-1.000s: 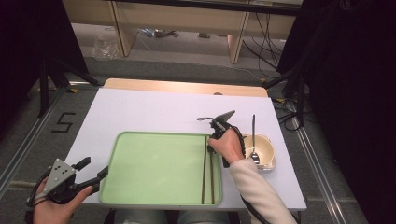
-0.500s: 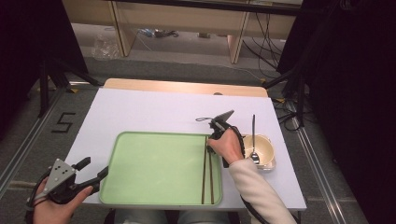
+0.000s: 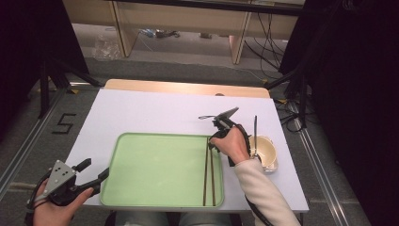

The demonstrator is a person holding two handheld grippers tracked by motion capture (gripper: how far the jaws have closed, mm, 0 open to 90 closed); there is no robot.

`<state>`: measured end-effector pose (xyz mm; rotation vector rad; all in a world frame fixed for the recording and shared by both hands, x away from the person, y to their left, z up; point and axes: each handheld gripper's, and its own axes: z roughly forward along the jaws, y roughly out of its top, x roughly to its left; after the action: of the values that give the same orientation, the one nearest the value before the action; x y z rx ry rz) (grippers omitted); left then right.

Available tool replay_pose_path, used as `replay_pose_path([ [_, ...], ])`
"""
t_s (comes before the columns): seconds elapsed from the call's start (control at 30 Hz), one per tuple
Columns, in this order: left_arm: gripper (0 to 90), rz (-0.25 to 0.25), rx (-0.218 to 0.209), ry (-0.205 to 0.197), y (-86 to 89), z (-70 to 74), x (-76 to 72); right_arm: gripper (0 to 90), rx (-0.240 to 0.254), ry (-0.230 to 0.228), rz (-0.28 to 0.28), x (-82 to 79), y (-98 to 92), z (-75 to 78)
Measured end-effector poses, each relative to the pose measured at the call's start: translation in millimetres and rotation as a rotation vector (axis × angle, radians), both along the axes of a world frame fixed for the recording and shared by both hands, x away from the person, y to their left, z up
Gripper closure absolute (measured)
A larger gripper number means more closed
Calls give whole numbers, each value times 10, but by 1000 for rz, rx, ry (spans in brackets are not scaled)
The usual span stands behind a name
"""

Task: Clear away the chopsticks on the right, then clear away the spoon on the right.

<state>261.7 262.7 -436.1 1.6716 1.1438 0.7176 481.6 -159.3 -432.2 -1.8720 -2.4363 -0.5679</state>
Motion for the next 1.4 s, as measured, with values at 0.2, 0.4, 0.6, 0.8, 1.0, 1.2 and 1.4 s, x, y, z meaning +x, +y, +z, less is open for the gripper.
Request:
replay_pose_path([
  [0.2, 300, -2, 1, -2, 2, 4, -1, 596, 37, -160, 66, 1, -178, 276],
  [0.4, 300, 0, -3, -3, -4, -1, 8, 557, 94, -360, 63, -101, -442, 496],
  [0.6, 299, 1, -4, -5, -8, 3, 22, 552, 105, -440, -6, -169, -736, 546],
  [0.8, 299, -7, -2, -2, -16, 3, 20, 558, 114, -481, -86, -169, -1040, 563],
  [1.0, 299, -7, -4, -6, -12, 5, 7, 558, 116, -488, -176, -180, -1158, 600],
  [1.2, 299, -7, 1, -5, -16, 8, 11, 563, 77, -474, -171, -152, -1222, 550],
  [1.4, 299, -5, -5, -5, -10, 2, 1, 575, 54, -450, -141, -112, -1308, 524],
])
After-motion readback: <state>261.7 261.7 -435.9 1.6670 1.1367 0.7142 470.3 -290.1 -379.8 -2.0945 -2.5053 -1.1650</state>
